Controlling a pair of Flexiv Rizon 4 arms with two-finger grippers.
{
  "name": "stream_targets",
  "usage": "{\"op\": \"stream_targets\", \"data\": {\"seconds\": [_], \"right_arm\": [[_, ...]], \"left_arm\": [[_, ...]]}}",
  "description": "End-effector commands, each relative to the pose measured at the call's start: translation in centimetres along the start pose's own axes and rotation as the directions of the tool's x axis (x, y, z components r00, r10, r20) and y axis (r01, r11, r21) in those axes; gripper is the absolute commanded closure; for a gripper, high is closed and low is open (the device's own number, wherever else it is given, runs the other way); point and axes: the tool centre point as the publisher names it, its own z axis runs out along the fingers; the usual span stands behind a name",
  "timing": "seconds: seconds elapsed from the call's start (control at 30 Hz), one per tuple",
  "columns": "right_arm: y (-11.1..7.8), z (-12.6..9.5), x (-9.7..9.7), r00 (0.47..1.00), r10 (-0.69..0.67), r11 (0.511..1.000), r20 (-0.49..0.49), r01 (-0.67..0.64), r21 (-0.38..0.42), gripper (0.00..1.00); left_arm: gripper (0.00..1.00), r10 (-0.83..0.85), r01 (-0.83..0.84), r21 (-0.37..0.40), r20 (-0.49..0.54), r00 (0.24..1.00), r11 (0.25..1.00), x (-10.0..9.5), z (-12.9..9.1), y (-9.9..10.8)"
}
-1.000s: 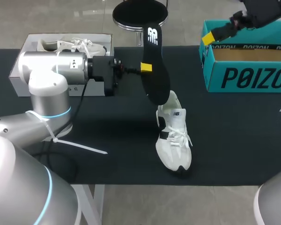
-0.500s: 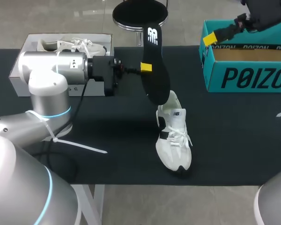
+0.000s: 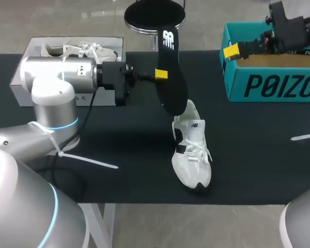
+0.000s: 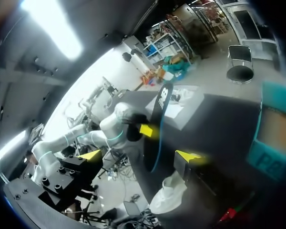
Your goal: Take the shoe out of the shoebox, open the shoe tongue, remove and reinsert the insole, then place the shoe into the shoebox
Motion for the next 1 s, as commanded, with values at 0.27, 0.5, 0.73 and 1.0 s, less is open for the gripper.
{"op": "stream_targets", "data": {"seconds": [0.27,0.5,0.73,1.0], "right_arm": [[0.1,3.1,-2.2,0.996,0.021,1.000,-0.089,-0.021,0.001,0.00],[0.6,4.7,-2.9,0.993,0.032,0.999,-0.112,-0.029,0.029,0.00],[1.2,6.5,-3.1,0.991,0.024,0.999,-0.130,-0.019,0.044,0.00],[0.9,8.4,-3.0,0.990,0.030,0.998,-0.139,-0.022,0.057,0.00]], "left_arm": [[1.00,0.002,-0.002,-0.003,-0.002,1.000,1.000,0.0,0.2,0.0],[1.00,0.002,-0.002,-0.003,-0.002,1.000,1.000,0.0,0.2,0.0],[1.00,0.002,-0.002,-0.003,-0.002,1.000,1.000,0.0,0.2,0.0],[1.00,0.002,-0.002,-0.003,-0.002,1.000,1.000,0.0,0.2,0.0]]}}
